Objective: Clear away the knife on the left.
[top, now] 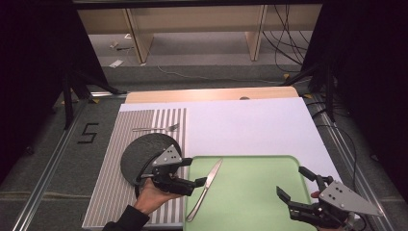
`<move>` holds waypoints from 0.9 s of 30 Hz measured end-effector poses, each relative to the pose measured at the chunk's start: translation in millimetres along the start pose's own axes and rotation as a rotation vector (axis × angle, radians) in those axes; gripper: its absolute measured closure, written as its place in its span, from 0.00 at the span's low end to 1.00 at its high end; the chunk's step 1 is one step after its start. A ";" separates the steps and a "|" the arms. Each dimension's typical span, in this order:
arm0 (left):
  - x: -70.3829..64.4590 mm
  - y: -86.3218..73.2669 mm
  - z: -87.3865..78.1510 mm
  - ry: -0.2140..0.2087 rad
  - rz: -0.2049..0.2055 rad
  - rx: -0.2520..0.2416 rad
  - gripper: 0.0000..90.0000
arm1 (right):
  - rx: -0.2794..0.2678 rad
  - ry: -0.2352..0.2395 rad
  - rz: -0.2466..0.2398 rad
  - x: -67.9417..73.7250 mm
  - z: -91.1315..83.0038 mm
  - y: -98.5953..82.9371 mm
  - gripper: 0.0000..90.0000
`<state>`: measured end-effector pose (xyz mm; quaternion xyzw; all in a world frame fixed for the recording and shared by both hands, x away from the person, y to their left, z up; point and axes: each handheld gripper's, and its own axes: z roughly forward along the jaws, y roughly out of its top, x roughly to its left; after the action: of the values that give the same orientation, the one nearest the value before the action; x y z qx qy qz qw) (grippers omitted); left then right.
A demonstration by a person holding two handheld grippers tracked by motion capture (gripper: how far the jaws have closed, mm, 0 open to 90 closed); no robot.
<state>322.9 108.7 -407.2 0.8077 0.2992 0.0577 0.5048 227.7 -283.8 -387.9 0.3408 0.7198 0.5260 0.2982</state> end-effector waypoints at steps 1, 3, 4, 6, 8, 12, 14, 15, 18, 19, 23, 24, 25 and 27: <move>-0.2 -0.6 -1.6 0.000 0.003 -0.004 0.19 | 0.000 0.002 0.001 0.0 0.1 0.0 0.16; -0.6 -1.5 -3.0 -0.001 0.006 -0.014 0.19 | 0.000 0.002 0.000 0.0 0.2 0.0 0.16; -0.8 -2.1 -3.7 -0.003 0.008 -0.017 0.19 | -0.001 0.000 0.000 0.1 0.2 -0.1 0.16; -1.9 -3.2 -5.1 -0.007 0.016 -0.025 0.19 | -0.001 0.001 0.000 0.1 0.2 -0.1 0.16; -3.2 -4.2 -6.4 -0.003 0.022 -0.028 0.19 | 0.000 0.001 0.000 0.0 0.1 0.0 0.16; -4.1 -6.3 -9.8 0.001 0.031 -0.045 0.19 | 0.000 0.001 0.000 0.0 0.0 0.0 0.16; -4.2 -7.4 -11.7 0.005 0.033 -0.054 0.19 | -0.001 0.001 0.001 0.0 0.0 0.0 0.16; -4.1 -8.0 -12.7 0.007 0.035 -0.059 0.19 | -0.001 0.001 0.001 0.0 0.0 0.0 0.16; -4.2 -9.9 -14.9 0.011 0.035 -0.070 0.19 | -0.001 0.002 0.001 0.1 0.0 0.0 0.16; -4.1 -10.7 -16.0 0.009 0.031 -0.073 0.19 | 0.001 0.000 0.000 0.1 -0.2 0.1 0.16; -4.2 -13.1 -18.8 0.008 0.032 -0.084 0.18 | 0.001 0.000 0.000 0.1 -0.1 0.1 0.16; -4.6 -13.7 -19.4 0.006 0.034 -0.085 0.18 | 0.000 0.000 -0.001 0.1 -0.1 0.1 0.16; -5.2 -14.2 -20.1 0.007 0.037 -0.085 0.18 | 0.000 0.000 -0.001 0.1 -0.2 0.1 0.16; -6.1 -15.0 -21.8 0.010 0.047 -0.084 0.18 | 0.000 -0.001 0.001 0.1 -0.2 0.1 0.16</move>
<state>303.0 127.1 -408.2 0.7922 0.2801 0.0862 0.5353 227.5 -283.8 -387.7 0.3414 0.7196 0.5259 0.2983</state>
